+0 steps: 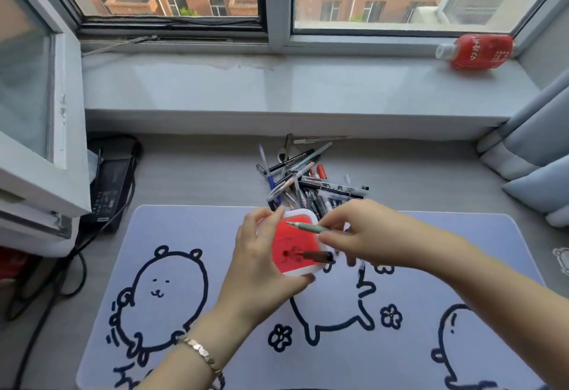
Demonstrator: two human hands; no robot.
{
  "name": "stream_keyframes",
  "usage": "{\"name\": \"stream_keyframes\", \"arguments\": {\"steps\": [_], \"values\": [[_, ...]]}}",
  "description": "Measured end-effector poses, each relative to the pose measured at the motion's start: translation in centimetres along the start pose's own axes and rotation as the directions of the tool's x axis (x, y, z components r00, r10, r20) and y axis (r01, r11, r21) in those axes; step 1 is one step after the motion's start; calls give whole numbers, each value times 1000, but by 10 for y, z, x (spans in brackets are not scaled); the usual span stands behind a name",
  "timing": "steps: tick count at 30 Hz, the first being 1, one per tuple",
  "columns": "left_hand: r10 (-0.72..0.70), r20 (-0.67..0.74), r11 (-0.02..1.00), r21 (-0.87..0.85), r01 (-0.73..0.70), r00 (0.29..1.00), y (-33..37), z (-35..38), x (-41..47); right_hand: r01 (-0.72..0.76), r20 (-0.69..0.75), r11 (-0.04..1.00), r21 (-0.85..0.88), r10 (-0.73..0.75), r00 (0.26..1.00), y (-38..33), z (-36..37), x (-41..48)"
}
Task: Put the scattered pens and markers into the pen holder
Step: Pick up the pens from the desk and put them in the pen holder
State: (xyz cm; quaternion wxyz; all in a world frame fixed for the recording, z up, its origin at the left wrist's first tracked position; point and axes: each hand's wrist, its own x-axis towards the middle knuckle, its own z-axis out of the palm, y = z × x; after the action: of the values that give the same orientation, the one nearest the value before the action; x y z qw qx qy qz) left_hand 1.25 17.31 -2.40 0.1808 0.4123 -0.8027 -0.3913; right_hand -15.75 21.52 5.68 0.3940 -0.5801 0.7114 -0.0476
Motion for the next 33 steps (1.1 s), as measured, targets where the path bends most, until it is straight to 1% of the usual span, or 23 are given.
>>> {"name": "stream_keyframes", "arguments": {"steps": [3,5,6,9,11,12,13,14,15,16,17,18,19,20,21,22,23,24,27,29,33], "values": [[-37,-57,999,6,37,998,-7,-3,-6,-20,-15,1000,-12,19,1000,3,-8,-14],[-37,-67,999,38,40,997,-12,-3,-12,-29,1,999,-38,29,1000,1,-10,-23],[-30,-61,998,51,33,998,-14,-3,-15,-21,-13,999,-47,20,1000,-1,-8,-24],[-8,-20,999,46,9,1000,-11,2,-23,20,-120,1000,8,-18,993,-14,15,-19],[-30,-10,999,12,30,1000,-11,6,-25,41,-151,995,91,-27,988,-20,33,-13],[-53,-21,999,-13,53,998,-12,6,-26,62,-187,986,156,-32,982,-19,38,-10],[-77,-45,997,-32,76,996,-15,6,-26,84,-254,971,226,-24,967,-15,40,-7],[-97,-78,995,-39,94,992,-19,4,-26,101,-354,957,271,2,935,-8,40,-2],[-110,-112,994,-33,107,988,-22,1,-26,100,-459,958,270,37,887,3,41,6],[-119,-143,993,-24,117,982,-26,-3,-26,64,-536,974,219,65,842,18,43,16],[-127,-169,992,-15,126,977,-30,-7,-26,4,-565,991,132,72,822,31,47,27],[-133,-191,991,-8,134,973,-33,-11,-26,-52,-536,998,22,56,842,46,54,39],[-141,-207,990,-3,144,968,-36,-15,-26,-68,-468,993,-97,15,884,58,63,51],[-150,-219,988,-1,153,964,-38,-18,-27,-41,-372,973,-227,-47,927,67,72,62],[-158,-228,987,2,163,961,-40,-21,-27,26,-279,932,-363,-136,951,74,80,73],[-170,-235,984,3,176,957,-42,-24,-28,113,-191,862,-494,-234,953,80,85,84],[-182,-241,982,3,189,953,-43,-26,-28,182,-116,788,-588,-305,945,84,88,94],[-192,-245,980,0,198,950,-44,-27,-29,212,-73,737,-642,-334,940,85,89,102],[-206,-245,978,-15,209,947,-45,-28,-31,237,-18,635,-736,-367,930,85,85,123],[-205,-237,978,-22,206,950,-45,-27,-32,267,-12,589,-763,-425,905,86,84,129],[-191,-231,982,-34,188,954,-45,-24,-30,339,-80,597,-727,-565,821,98,85,130]]}}
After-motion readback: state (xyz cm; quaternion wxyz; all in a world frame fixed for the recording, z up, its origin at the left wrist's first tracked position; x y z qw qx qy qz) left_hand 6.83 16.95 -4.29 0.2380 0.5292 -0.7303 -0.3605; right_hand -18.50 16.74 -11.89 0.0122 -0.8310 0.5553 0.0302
